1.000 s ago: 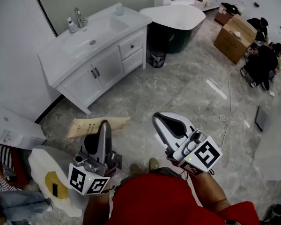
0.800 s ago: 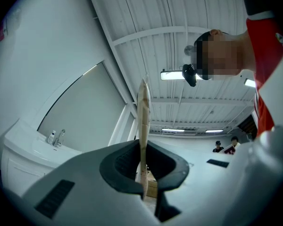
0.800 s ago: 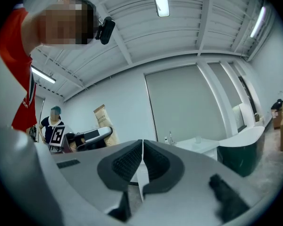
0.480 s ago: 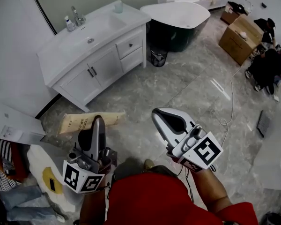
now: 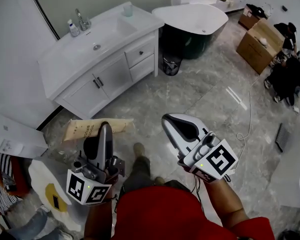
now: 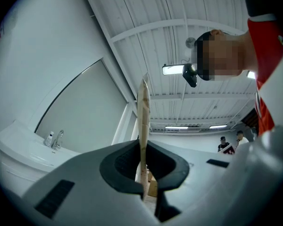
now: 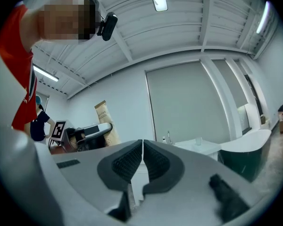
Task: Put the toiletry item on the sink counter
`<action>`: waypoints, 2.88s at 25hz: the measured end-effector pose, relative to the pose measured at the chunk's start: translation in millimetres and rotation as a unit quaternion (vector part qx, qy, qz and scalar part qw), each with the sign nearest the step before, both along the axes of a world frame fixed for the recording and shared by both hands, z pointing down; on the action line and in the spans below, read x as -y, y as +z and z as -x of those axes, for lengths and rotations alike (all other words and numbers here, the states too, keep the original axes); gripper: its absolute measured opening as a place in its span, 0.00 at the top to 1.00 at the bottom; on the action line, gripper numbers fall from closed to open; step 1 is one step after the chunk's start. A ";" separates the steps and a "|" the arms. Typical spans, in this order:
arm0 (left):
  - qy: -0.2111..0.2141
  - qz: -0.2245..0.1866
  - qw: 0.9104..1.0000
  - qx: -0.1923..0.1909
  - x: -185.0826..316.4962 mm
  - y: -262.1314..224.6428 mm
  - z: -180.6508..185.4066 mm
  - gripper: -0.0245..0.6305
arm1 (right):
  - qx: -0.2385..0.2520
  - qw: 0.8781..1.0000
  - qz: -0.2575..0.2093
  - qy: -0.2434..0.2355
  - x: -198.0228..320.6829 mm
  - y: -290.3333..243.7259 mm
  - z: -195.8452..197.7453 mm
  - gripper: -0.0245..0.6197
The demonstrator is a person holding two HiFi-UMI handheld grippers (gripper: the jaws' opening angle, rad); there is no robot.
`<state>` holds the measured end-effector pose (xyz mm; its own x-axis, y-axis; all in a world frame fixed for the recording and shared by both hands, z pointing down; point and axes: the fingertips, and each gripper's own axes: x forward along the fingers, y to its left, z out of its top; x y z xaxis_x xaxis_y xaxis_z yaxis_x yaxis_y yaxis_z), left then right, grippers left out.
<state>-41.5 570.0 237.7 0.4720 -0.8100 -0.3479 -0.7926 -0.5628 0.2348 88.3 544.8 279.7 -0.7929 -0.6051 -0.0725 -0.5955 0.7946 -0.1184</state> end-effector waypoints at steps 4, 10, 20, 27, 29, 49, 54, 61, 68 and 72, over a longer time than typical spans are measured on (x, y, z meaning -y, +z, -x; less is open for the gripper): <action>0.002 -0.006 1.000 -0.006 44.6 4.0 17.7 0.91 | -0.011 1.000 0.000 0.009 45.5 3.2 13.8 0.92; 0.003 -0.015 1.000 0.003 128.5 0.1 56.3 0.91 | -0.020 0.999 0.001 0.025 132.6 -6.2 42.7 0.92; 0.034 -0.013 0.999 0.005 262.6 0.6 108.8 0.91 | -0.034 0.997 0.015 0.066 257.6 -6.2 85.8 0.92; 0.037 -0.009 0.999 -0.001 317.6 4.0 125.4 0.91 | -0.039 0.997 0.013 0.072 312.2 -6.8 98.8 0.92; 0.037 -0.008 0.999 -0.002 332.7 6.4 128.4 0.91 | -0.038 0.997 0.013 0.072 327.7 -4.7 101.8 0.92; -0.017 -0.007 1.000 -0.004 561.3 -6.9 84.7 0.91 | -0.047 0.999 -0.016 0.023 556.6 -1.5 59.4 0.92; -0.040 -0.006 0.999 0.002 625.9 -9.3 75.2 0.91 | -0.038 0.999 -0.027 -0.002 625.3 -10.9 52.5 0.92; -0.057 0.001 0.998 0.002 680.3 -7.0 75.1 0.91 | -0.055 0.998 -0.019 0.005 681.3 -1.0 45.0 0.92; -0.051 0.000 0.999 0.003 738.1 -2.2 81.0 0.91 | -0.060 0.998 -0.009 0.017 735.8 8.8 55.5 0.92; -0.045 0.000 0.999 0.007 779.1 4.5 83.7 0.91 | -0.064 0.998 -0.004 0.029 772.2 15.1 60.7 0.92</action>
<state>-125.2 -209.1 242.3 0.4016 -0.8496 -0.3420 -0.8432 -0.4887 0.2238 27.6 -227.5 294.8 -0.7599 -0.6497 0.0212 -0.6500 0.7592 -0.0327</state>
